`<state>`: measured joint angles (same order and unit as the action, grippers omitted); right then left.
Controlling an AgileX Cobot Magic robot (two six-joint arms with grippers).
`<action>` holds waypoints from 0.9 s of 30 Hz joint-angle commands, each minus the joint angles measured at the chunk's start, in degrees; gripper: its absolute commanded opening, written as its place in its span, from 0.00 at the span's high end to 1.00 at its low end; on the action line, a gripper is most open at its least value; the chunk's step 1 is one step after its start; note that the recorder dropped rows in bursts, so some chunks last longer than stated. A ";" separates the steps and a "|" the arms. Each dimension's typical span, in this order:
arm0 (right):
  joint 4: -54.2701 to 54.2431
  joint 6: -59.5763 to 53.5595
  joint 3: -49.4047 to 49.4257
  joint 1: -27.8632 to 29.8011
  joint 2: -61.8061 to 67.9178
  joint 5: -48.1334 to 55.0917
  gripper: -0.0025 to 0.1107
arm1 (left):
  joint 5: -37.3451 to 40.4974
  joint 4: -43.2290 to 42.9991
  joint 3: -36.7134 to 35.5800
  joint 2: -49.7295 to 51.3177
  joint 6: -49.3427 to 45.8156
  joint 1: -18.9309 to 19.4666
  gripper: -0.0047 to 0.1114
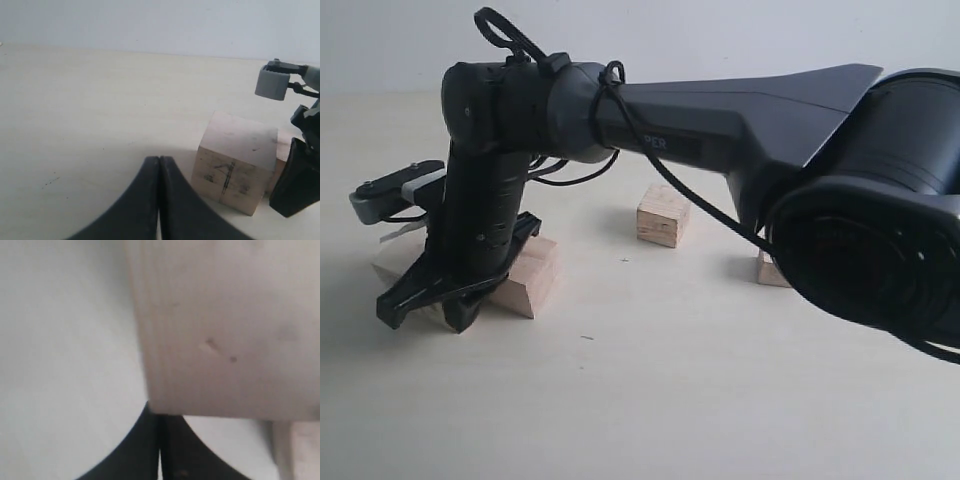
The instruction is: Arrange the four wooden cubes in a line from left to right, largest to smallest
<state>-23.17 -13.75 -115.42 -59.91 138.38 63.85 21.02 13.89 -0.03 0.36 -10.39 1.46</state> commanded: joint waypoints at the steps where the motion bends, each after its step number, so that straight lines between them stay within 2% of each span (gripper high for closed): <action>1: -10.16 -3.67 0.21 -0.37 -0.79 1.55 0.98 | -0.12 -0.06 0.03 -0.36 0.14 -0.33 0.96; 4: -11.59 -4.28 0.21 -1.28 -0.89 -1.44 0.98 | -0.12 -0.06 0.03 -0.36 0.14 -0.33 0.96; 11: -0.79 3.46 0.21 -1.60 -0.62 -10.11 0.98 | -0.12 -0.06 0.03 -0.36 0.14 -0.33 0.96; 19: 11.92 11.26 0.21 -1.47 -0.62 -12.19 0.98 | -0.12 -0.06 0.03 -0.36 0.14 -0.33 0.96; 27: 13.25 11.85 0.21 -1.47 -0.62 -10.18 0.98 | -0.12 -0.06 0.03 -0.36 0.14 -0.33 0.96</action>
<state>-11.71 -2.55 -115.42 -61.69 138.24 52.67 21.02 13.89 -0.03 0.36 -10.39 1.46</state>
